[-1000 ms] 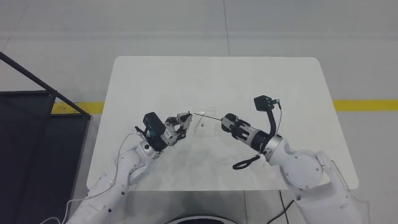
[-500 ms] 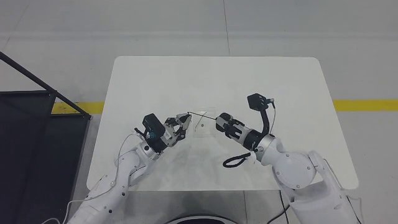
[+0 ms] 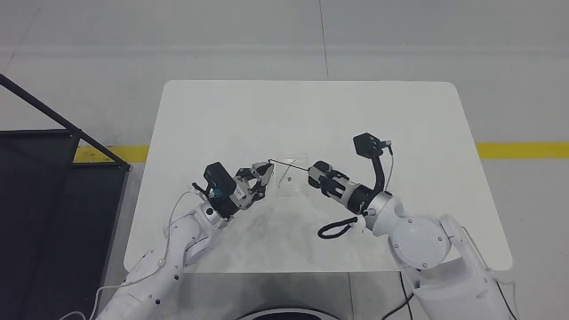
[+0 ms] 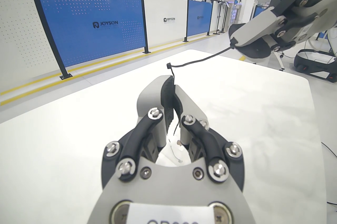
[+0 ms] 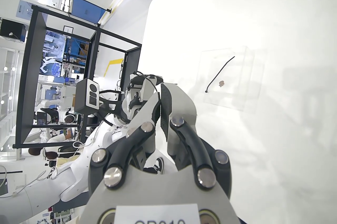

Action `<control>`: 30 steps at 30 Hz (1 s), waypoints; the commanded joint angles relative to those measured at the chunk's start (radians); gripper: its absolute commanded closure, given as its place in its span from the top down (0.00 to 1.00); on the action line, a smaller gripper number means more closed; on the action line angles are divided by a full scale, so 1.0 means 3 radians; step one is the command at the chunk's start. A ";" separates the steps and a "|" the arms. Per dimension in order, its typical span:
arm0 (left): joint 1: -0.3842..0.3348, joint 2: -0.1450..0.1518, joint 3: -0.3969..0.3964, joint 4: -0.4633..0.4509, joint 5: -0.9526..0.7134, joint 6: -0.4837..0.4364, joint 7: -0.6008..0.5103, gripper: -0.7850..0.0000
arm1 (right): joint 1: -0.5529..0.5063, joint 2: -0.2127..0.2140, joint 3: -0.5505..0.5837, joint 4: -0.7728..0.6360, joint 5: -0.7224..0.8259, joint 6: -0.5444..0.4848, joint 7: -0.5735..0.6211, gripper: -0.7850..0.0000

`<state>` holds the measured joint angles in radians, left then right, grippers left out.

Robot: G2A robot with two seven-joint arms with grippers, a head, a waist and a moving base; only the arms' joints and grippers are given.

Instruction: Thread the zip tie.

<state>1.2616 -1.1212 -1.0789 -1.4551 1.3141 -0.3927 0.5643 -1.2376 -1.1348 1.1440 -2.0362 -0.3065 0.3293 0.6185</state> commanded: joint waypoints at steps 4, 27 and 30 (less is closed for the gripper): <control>0.0000 0.0000 0.0000 0.0000 0.0000 0.0000 0.0000 0.00 | 0.0016 -0.0005 -0.0003 0.0008 0.0010 0.0013 0.0023 0.00; 0.0000 0.0000 0.0000 0.0000 0.0000 0.0000 0.0000 0.00 | -0.0023 -0.0018 0.0019 -0.0021 0.0018 0.0006 -0.0050 0.00; 0.0000 0.0000 0.0000 0.0000 0.0000 0.0000 0.0000 0.00 | -0.0023 -0.0018 0.0019 -0.0021 0.0018 0.0006 -0.0050 0.00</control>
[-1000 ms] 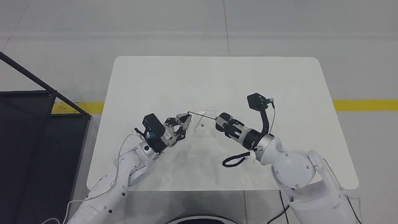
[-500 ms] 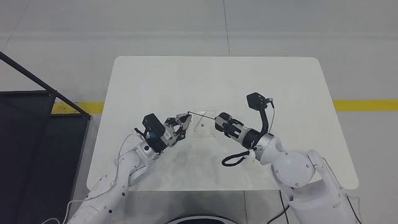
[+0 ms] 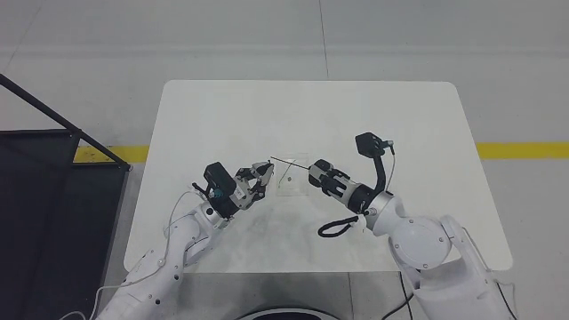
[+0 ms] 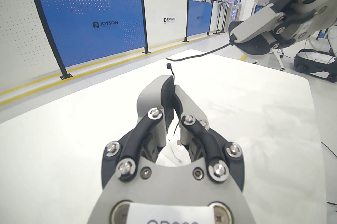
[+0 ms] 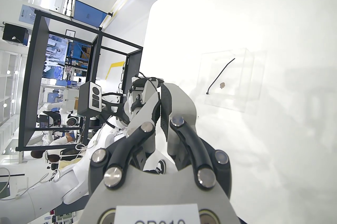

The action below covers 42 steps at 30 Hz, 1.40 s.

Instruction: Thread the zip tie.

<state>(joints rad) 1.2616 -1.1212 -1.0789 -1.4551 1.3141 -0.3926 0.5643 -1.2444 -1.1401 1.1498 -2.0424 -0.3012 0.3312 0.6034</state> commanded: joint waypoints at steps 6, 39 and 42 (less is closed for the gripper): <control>0.0000 0.0000 0.0000 0.0000 0.0000 0.0000 0.0000 0.00 | 0.0000 0.0000 0.0000 0.0000 0.0000 0.0000 0.0000 0.00; 0.0000 0.0000 0.0000 0.0000 0.0000 0.0000 0.0000 0.00 | -0.0182 -0.0013 0.0040 -0.0077 0.0019 -0.0011 -0.0077 0.00; 0.0000 0.0000 0.0000 0.0000 0.0000 0.0000 0.0000 0.00 | -0.0177 -0.0019 0.0026 -0.0083 0.0017 0.0025 -0.0093 0.00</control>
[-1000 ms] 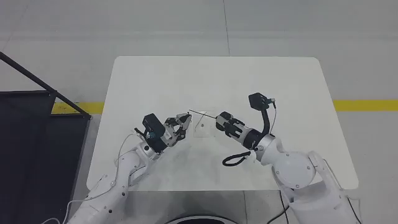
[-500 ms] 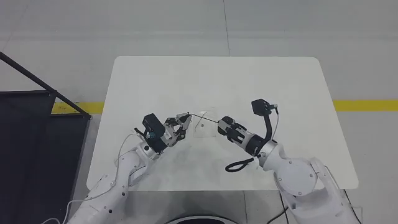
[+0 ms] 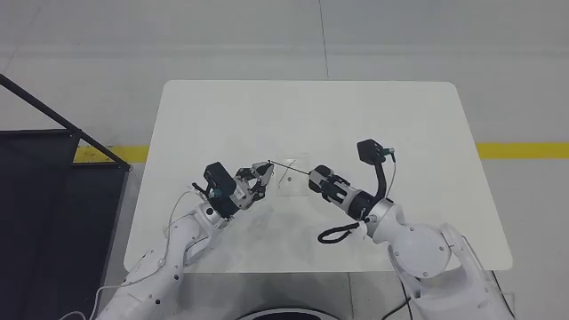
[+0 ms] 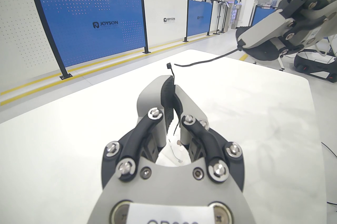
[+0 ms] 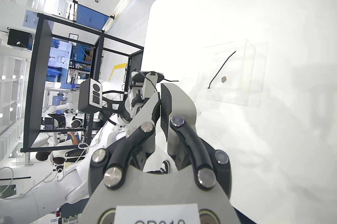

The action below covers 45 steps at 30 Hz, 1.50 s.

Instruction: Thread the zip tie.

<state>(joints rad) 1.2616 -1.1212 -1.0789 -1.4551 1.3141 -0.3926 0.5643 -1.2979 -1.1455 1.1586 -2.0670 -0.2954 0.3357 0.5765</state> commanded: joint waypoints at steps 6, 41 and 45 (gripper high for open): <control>0.0000 0.0000 0.0000 0.0000 0.0000 0.0000 0.0000 0.00 | 0.0029 -0.0011 -0.0032 -0.0004 -0.0021 0.0066 0.0009 0.00; 0.0000 0.0000 0.0000 0.0000 0.0000 0.0000 0.0000 0.00 | 0.0110 -0.0055 -0.0096 -0.0027 -0.0053 0.0334 0.0044 0.00; 0.0008 -0.0002 -0.0004 -0.0012 -0.0005 0.0027 -0.0018 0.00 | 0.0124 -0.0063 -0.0114 -0.0039 -0.0073 0.0420 0.0032 0.00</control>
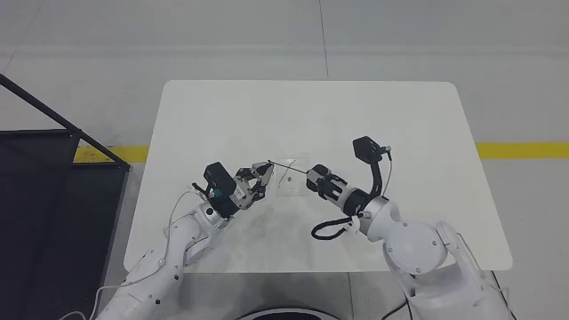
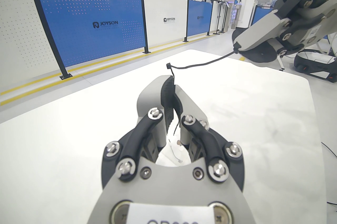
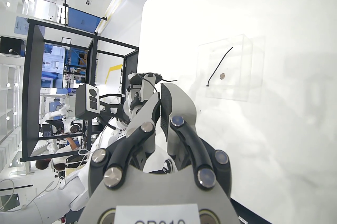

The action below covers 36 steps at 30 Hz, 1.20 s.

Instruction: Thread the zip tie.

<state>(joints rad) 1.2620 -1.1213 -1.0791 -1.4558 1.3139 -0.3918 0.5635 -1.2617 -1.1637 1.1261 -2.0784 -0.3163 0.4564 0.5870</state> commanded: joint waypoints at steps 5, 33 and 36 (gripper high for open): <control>0.0053 -0.0012 -0.0022 -0.0082 0.0004 0.0101 -0.0043 0.00 | 0.0023 -0.0014 -0.0028 -0.0009 -0.0006 0.0109 -0.0032 0.00; 0.0045 -0.0097 -0.0015 0.0008 0.0247 0.0488 0.0049 0.00 | -0.0124 -0.0019 0.0064 -0.0092 0.0032 -0.0033 -0.0029 0.00; 0.0037 -0.0107 -0.0006 0.0018 0.0261 0.0489 0.0073 0.00 | -0.0099 -0.0024 0.0060 -0.0078 0.0049 -0.0007 -0.0010 0.00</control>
<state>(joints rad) 1.2731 -1.1527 -1.0812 -1.4505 1.3914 -0.2445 0.5828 -1.2945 -1.1703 1.1454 -2.1038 -0.3030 0.4504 0.5824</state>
